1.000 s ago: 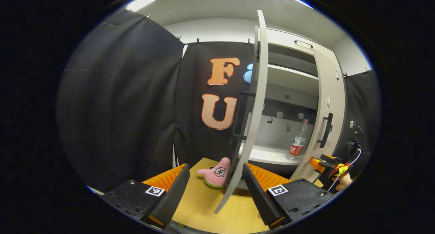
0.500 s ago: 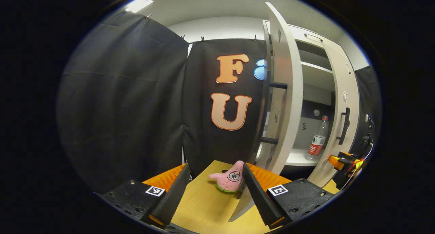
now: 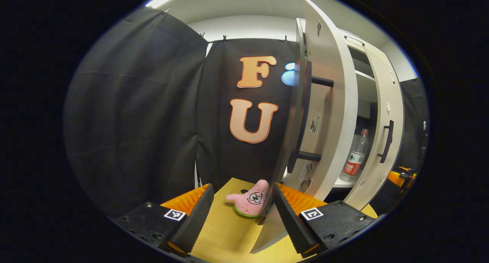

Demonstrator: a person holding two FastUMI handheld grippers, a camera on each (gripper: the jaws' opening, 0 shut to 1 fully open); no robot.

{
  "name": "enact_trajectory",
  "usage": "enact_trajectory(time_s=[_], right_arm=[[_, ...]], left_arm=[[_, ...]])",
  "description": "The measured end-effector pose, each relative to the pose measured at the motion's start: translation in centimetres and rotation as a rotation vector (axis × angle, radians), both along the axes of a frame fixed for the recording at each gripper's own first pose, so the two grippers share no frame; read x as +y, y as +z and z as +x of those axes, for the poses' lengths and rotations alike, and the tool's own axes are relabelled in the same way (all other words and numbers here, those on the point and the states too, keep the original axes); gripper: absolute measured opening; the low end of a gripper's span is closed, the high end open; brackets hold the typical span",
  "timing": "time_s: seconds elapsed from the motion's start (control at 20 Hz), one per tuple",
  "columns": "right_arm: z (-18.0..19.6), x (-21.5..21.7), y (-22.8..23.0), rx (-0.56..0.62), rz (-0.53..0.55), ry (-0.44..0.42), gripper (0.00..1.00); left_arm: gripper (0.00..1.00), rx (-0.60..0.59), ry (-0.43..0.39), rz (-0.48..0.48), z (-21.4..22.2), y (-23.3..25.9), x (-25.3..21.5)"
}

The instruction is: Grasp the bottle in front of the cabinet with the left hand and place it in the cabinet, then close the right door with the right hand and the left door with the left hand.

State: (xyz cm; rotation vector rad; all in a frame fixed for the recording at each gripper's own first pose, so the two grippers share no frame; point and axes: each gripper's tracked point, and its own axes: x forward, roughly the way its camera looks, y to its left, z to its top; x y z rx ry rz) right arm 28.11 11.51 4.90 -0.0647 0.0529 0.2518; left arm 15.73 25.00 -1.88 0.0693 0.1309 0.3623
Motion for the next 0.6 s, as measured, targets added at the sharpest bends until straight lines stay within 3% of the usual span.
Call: enact_trajectory(time_s=[0.15,0.4,0.6], right_arm=[[-2.6,-3.3,1.8,-0.037,-0.031,-0.035,0.96],[-5.8,-6.3,3.3,-0.071,-0.047,-0.066,0.96],[-7.3,-8.4,3.1,-0.055,-0.021,-0.084,0.97]], left_arm=[[0.92,0.006,-0.009,-0.024,0.5,-0.2,-0.3],[0.97,0.031,-0.058,-0.007,0.9,-0.8,-3.1],[0.94,0.034,-0.125,-0.071,1.9,-2.1,-6.6]])
